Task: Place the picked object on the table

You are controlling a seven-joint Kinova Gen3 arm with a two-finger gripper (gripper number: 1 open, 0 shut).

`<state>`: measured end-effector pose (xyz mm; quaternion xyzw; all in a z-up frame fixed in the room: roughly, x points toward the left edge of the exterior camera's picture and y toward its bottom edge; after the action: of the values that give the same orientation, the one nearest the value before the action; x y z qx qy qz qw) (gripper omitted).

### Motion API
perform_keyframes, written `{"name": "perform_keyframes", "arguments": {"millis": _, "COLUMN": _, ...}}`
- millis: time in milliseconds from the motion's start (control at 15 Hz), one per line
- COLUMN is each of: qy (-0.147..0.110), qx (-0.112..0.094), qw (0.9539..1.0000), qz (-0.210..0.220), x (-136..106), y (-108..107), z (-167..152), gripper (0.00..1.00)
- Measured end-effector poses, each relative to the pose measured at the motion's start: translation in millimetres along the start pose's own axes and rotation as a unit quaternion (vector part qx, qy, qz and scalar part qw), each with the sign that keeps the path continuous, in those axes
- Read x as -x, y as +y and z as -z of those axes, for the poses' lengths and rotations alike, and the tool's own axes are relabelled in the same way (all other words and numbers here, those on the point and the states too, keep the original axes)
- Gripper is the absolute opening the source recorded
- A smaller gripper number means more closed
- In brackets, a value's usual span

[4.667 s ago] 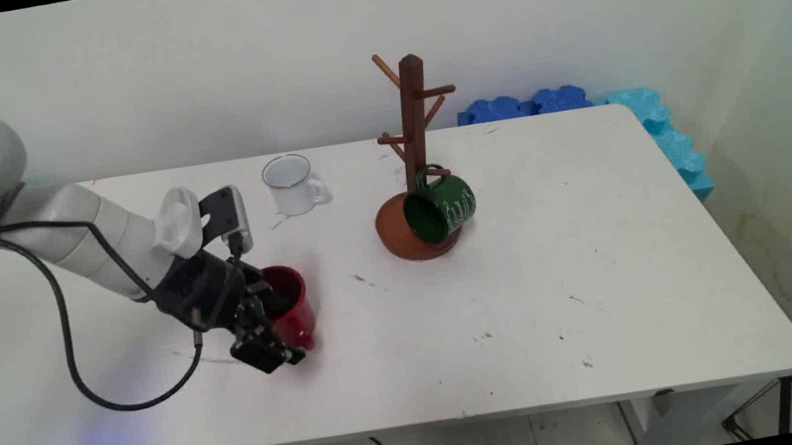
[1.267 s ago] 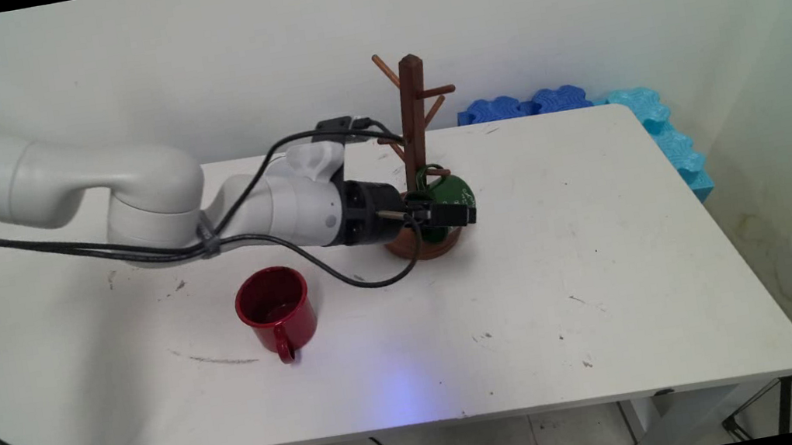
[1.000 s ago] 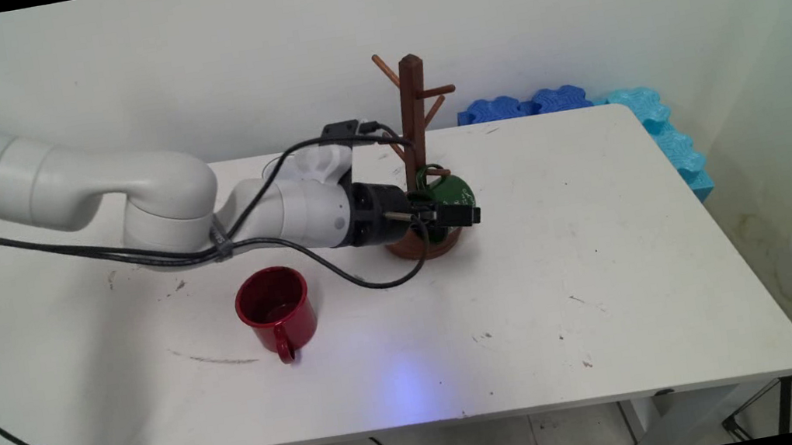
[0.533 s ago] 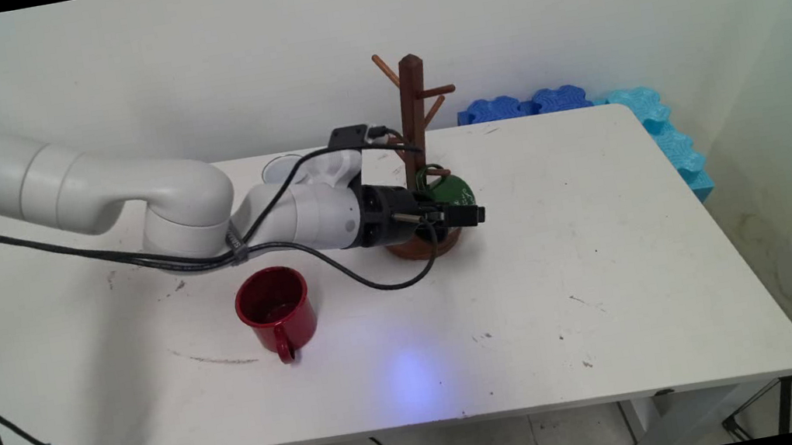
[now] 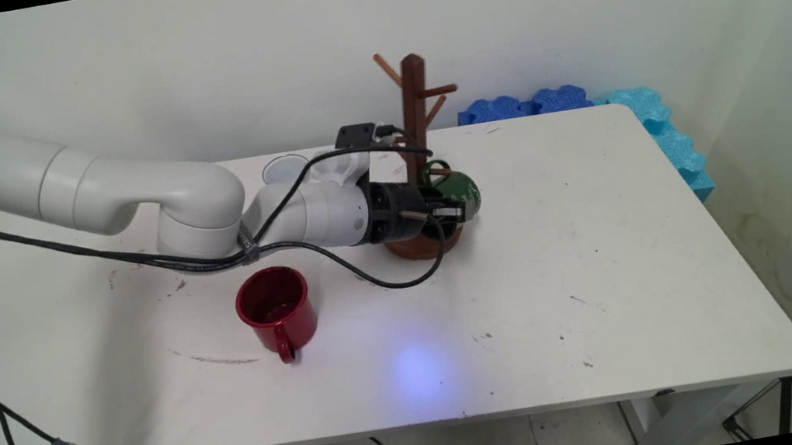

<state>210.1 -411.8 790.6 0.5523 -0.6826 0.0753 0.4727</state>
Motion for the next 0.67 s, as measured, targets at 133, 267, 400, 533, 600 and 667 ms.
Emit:
{"name": "perform_keyframes", "arguments": {"millis": 133, "qy": 0.002, "qx": 0.002, "qw": 1.0000, "qz": -0.002, "x": 0, "y": 0, "z": 0, "gripper": 0.00}}
{"name": "perform_keyframes", "arguments": {"millis": 267, "qy": 0.004, "qx": 0.006, "qw": 1.0000, "qz": -0.004, "x": -1, "y": 2, "z": 1, "gripper": 0.00}}
{"name": "perform_keyframes", "arguments": {"millis": 400, "qy": 0.005, "qx": 0.009, "qw": 0.9999, "qz": -0.005, "x": -2, "y": 3, "z": 2, "gripper": 0.00}}
{"name": "perform_keyframes", "arguments": {"millis": 533, "qy": 0.006, "qx": 0.014, "qw": 0.9999, "qz": -0.007, "x": -4, "y": 7, "z": 6, "gripper": 0.00}}
{"name": "perform_keyframes", "arguments": {"millis": 600, "qy": 0.006, "qx": 0.018, "qw": 0.9998, "qz": -0.007, "x": -4, "y": 10, "z": 9, "gripper": 0.00}}
{"name": "perform_keyframes", "arguments": {"millis": 667, "qy": 0.006, "qx": 0.021, "qw": 0.9997, "qz": -0.007, "x": -5, "y": 12, "z": 12, "gripper": 0.00}}
